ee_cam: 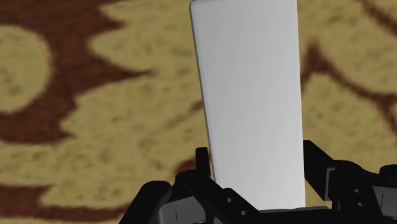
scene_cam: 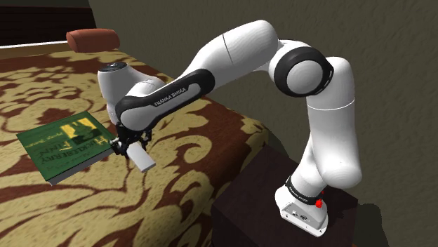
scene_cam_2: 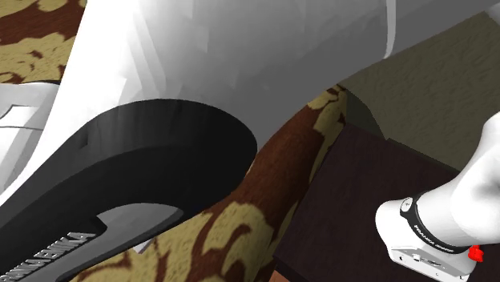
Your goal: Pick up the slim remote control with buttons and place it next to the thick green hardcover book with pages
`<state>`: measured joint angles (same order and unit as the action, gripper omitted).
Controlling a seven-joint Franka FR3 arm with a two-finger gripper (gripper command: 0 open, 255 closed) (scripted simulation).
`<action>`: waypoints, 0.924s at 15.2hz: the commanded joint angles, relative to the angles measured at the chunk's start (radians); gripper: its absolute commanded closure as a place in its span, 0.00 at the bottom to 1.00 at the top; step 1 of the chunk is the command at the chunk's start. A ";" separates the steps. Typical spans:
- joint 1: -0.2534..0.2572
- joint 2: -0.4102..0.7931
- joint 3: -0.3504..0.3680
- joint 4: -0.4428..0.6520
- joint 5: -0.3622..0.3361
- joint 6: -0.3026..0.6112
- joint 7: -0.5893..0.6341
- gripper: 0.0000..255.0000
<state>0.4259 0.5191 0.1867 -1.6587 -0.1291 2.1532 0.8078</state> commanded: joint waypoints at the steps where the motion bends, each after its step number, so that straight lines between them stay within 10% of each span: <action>1: 0.003 0.015 -0.002 -0.003 -0.004 0.018 0.005 1.00; 14: 0.012 0.117 -0.017 -0.027 -0.027 0.143 0.020 1.00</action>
<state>0.4368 0.6303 0.1707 -1.6813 -0.1539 2.2855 0.8253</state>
